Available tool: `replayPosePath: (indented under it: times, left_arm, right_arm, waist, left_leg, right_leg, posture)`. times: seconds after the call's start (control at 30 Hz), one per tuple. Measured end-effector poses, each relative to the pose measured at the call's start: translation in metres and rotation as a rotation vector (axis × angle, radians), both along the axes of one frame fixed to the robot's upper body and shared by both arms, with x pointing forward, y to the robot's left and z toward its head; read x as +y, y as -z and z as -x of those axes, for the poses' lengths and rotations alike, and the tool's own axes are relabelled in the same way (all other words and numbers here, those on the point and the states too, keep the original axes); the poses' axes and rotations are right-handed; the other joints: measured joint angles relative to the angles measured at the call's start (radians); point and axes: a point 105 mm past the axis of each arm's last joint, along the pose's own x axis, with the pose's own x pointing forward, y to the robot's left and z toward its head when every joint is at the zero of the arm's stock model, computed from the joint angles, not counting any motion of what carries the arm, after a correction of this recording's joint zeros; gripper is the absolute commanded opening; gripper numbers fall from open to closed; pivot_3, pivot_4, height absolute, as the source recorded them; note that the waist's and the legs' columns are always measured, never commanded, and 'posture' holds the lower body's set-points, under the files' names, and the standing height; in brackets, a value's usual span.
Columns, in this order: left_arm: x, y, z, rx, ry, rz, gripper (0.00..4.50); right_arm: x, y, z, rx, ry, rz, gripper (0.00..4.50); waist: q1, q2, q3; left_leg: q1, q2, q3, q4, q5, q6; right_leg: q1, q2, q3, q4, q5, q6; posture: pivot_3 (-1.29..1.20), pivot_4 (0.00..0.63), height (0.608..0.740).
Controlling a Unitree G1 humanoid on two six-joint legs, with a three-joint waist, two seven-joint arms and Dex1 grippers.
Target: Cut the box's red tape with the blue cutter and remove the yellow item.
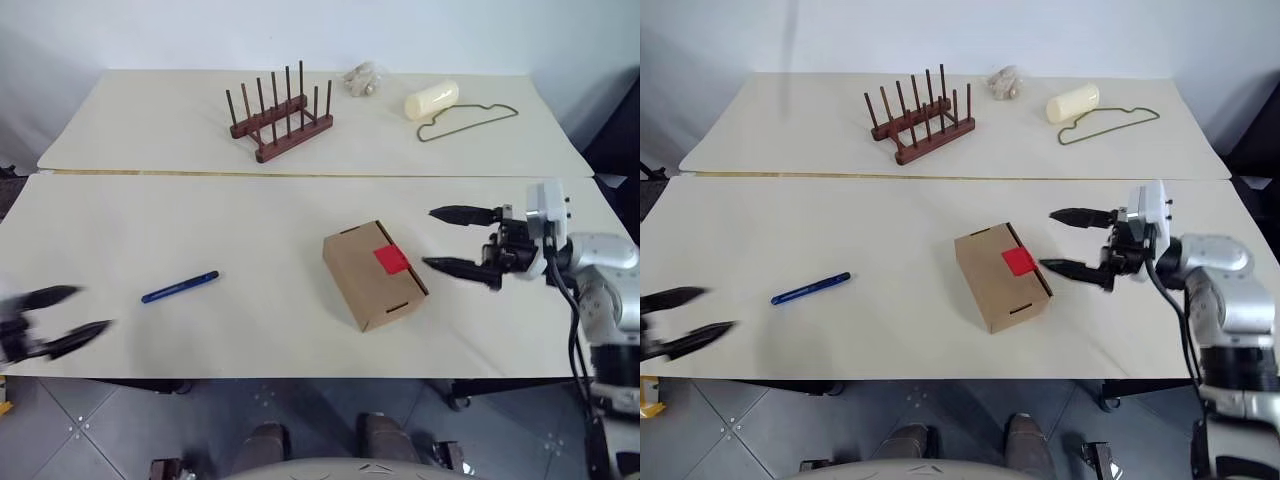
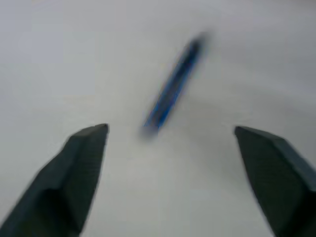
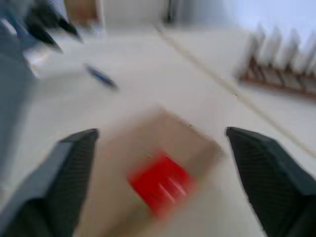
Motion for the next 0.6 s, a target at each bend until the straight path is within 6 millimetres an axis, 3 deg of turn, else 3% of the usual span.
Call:
replayPosePath:
  times: [0.07, 0.13, 0.3, 0.37, 0.5, 0.6]
  left_arm:
    - [0.022, -0.014, 0.011, -0.036, -0.066, -0.034, 4.5]
    - [0.033, -0.013, 0.019, -0.023, -0.091, -0.047, 4.5]
    - [0.031, 0.009, 0.024, 0.067, -0.051, 0.019, 4.5]
    - [0.02, 0.008, 0.019, 0.081, 0.013, 0.026, 4.5]
    - [-0.034, 0.007, -0.015, 0.072, 0.27, 0.003, 4.5]
    - [-0.061, 0.016, -0.032, 0.091, 0.384, -0.027, 4.5]
  right_arm:
    - [0.015, 0.002, 0.014, -0.015, -0.064, 0.005, 4.46]
    - [0.029, -0.001, 0.023, -0.025, -0.121, -0.033, 4.46]
    - [0.039, -0.003, 0.03, -0.024, -0.136, -0.084, 4.46]
    - [0.039, -0.003, 0.03, -0.027, -0.133, -0.086, 4.46]
    - [0.032, -0.004, 0.037, -0.04, -0.127, -0.046, 4.46]
    - [0.026, -0.006, 0.045, -0.052, -0.146, -0.006, 4.46]
  waist:
    - [0.007, 0.0, 0.0]
    - [0.014, 0.0, 0.0]
    - [0.025, -0.003, -0.002]
    - [0.026, -0.003, -0.002]
    - [0.031, -0.002, -0.001]
    - [0.021, -0.002, -0.002]
  left_leg:
    - [0.001, -0.003, 0.001, 0.001, -0.003, 0.006]
    - [0.002, -0.003, 0.002, 0.001, -0.004, 0.007]
    - [0.001, 0.0, 0.002, 0.001, -0.005, 0.005]
    - [0.001, 0.0, 0.002, 0.001, -0.005, 0.005]
    - [0.001, 0.0, 0.002, 0.002, -0.004, 0.004]
    - [0.001, 0.001, 0.004, 0.002, -0.004, 0.004]
  right_leg:
    - [0.001, -0.003, 0.0, 0.001, 0.0, 0.001]
    - [0.001, -0.005, -0.001, 0.0, 0.001, 0.001]
    - [0.001, -0.004, -0.009, 0.0, 0.001, 0.0]
    - [0.001, -0.004, -0.009, 0.0, 0.001, 0.0]
    - [0.001, -0.005, -0.009, 0.001, 0.001, 0.0]
    - [0.001, -0.003, -0.009, 0.001, 0.001, 0.0]
  posture:
    - [0.0, 0.15, 0.74]
    - [0.0, 0.15, 0.74]
    - [0.0, 0.15, 0.74]
    - [0.0, 0.15, 0.74]
    - [0.0, 0.15, 0.74]
    - [0.0, 0.15, 0.74]
